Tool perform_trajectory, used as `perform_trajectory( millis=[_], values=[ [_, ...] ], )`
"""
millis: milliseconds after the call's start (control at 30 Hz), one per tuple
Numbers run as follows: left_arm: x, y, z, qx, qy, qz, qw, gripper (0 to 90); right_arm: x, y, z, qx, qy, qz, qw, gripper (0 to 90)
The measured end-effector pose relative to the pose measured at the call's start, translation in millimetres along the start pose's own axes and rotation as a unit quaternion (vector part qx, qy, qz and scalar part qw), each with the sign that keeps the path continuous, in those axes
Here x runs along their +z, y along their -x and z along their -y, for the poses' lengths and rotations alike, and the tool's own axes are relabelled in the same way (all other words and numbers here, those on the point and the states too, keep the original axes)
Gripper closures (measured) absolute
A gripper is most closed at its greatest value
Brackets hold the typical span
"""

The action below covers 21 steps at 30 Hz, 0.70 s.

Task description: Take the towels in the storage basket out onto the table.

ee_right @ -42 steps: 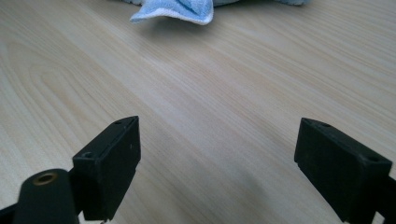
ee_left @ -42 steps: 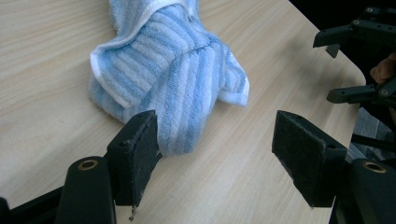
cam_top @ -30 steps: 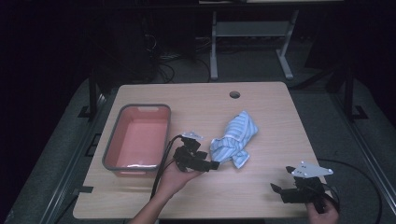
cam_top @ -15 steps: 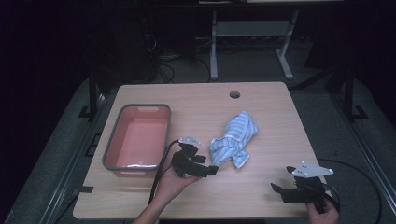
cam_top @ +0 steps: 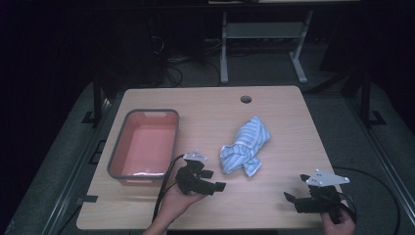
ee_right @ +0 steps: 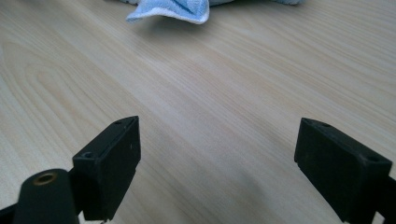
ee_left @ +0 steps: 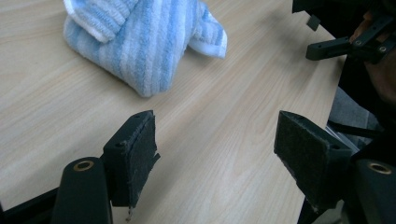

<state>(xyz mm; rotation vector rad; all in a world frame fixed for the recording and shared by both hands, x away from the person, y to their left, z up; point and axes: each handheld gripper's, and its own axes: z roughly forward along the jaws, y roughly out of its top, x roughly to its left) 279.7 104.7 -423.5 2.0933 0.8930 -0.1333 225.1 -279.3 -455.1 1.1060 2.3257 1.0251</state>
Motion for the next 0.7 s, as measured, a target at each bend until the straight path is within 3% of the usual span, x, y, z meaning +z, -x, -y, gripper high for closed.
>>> perform_trajectory(
  millis=[233, 267, 533, 600, 633, 700],
  values=[
    [-2.3, 0.3, 10.1, -0.006, 0.007, 0.003, 1.0, 28.8, 0.7, -1.2, -0.4, 0.0, -0.001, -0.002, 1.0, 13.9],
    [-3.4, 0.9, 14.1, -0.015, 0.014, 0.011, 0.9997, 28.7, 1.0, -1.3, -0.2, 0.0, -0.002, -0.002, 1.0, 13.9],
    [-9.0, 8.2, 28.1, -0.004, 0.015, -0.004, 0.9999, 25.3, -0.3, -1.7, 0.7, 0.003, 0.0, -0.001, 1.0, 13.9],
    [-9.8, 8.4, 35.1, -0.019, 0.023, 0.013, 0.9995, 24.6, -1.6, -1.9, 1.3, 0.001, 0.002, -0.003, 1.0, 13.9],
    [-10.2, 12.3, 39.2, -0.007, 0.015, 0.007, 0.9998, 24.0, -2.0, -2.3, 1.8, 0.003, 0.002, -0.002, 1.0, 13.9],
    [-10.0, 14.4, 40.4, -0.004, 0.016, -0.001, 0.9999, 22.2, -2.3, -2.6, 2.4, 0.004, 0.004, -0.003, 1.0, 13.9]
  ],
)
